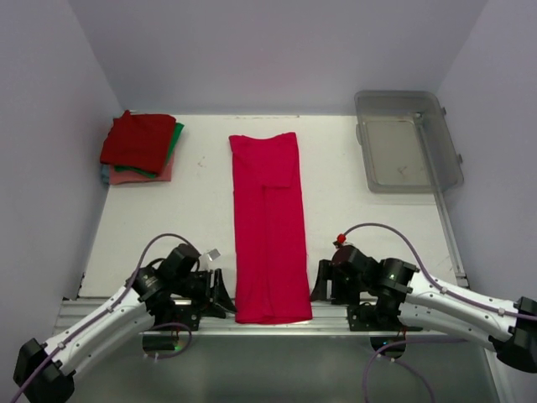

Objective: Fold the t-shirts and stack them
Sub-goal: Fold the tshirt

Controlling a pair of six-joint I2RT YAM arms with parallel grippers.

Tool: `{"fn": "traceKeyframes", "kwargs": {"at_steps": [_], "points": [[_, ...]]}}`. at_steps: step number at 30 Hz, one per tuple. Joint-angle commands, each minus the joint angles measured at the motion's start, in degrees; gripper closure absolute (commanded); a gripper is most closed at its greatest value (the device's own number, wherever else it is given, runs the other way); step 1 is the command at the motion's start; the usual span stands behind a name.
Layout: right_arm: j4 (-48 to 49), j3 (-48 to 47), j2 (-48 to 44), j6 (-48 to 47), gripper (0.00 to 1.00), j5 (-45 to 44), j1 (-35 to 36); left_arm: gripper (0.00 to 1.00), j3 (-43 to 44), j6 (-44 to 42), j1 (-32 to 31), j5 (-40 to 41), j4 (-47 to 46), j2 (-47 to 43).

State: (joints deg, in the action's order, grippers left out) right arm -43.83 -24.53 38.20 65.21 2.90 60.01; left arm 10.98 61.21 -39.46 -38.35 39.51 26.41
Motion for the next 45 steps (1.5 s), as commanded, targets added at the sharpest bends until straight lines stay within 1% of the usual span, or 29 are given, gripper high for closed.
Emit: {"fn": "traceKeyframes", "kwargs": {"at_steps": [1,6,10,12,16,19,21,23,25,26,27,30,32,35,38,41,42,44,45], "points": [[0.5,0.9,2.5,2.9,0.25,6.0,1.2,0.47,-0.9,-4.1,-0.7,-2.0,1.7,7.6],[5.5,2.5,4.4,3.5,0.25,7.3,1.8,0.48,-3.2,-4.3,-3.7,-1.7,-4.6,13.5],[11.8,5.9,5.6,6.2,0.28,9.1,2.4,0.49,-4.2,-2.3,-7.5,-0.5,-14.2,20.6],[13.6,6.5,6.1,6.8,0.3,9.0,2.7,0.49,-3.4,-1.3,-9.0,-0.1,-17.1,22.7],[18.5,8.9,8.7,8.2,0.35,9.6,3.2,0.49,-2.7,-0.1,-13.0,2.1,-23.8,30.3],[21.0,9.5,10.9,8.4,0.38,9.4,3.4,0.5,-1.9,0.5,-14.6,4.7,-25.7,32.9],[22.8,9.9,13.0,8.7,0.39,9.4,3.9,0.5,-1.3,0.3,-14.9,7.4,-25.4,33.2],[24.9,10.1,15.1,9.0,0.43,9.6,4.1,0.5,0.4,0.0,-14.9,9.8,-23.3,32.7],[25.5,10.0,16.3,9.0,0.46,9.5,4.5,0.5,2.3,-0.3,-15.4,14.8,-19.3,30.7],[25.4,9.9,17.0,9.0,0.46,9.4,4.7,0.5,4.6,-0.5,-15.5,16.8,-17.6,29.8],[25.3,9.8,17.0,9.1,0.46,9.3,5.2,0.5,5.7,-0.6,-16.1,20.6,-13.9,28.1],[23.9,9.5,16.6,9.1,0.46,8.7,5.6,0.5,8.7,-0.3,-17.0,27.2,-7.8,25.9],[23.4,9.4,16.2,9.1,0.47,8.5,5.6,0.5,8.0,0.0,-17.3,27.3,-7.7,25.9],[22.8,9.4,15.6,9.1,0.48,8.4,5.7,0.51,5.9,0.8,-17.8,24.6,-10.7,28.3],[22.4,9.7,15.5,9.2,0.48,8.5,5.7,0.51,5.2,2.2,-19.8,22.4,-13.9,30.4],[22.0,9.9,15.0,9.5,0.48,8.5,5.7,0.52,5.0,4.1,-22.2,19.7,-16.8,32.1],[22.0,9.9,14.9,9.6,0.49,8.5,5.7,0.52,4.8,4.9,-24.0,18.7,-18.7,33.0],[21.9,9.9,15.0,9.6,0.51,8.4,5.7,0.53,4.8,6.9,-26.1,18.2,-20.2,33.8],[22.2,10.1,15.2,9.8,0.54,8.4,5.7,0.54,4.6,7.3,-27.9,18.0,-21.1,34.7]]}}
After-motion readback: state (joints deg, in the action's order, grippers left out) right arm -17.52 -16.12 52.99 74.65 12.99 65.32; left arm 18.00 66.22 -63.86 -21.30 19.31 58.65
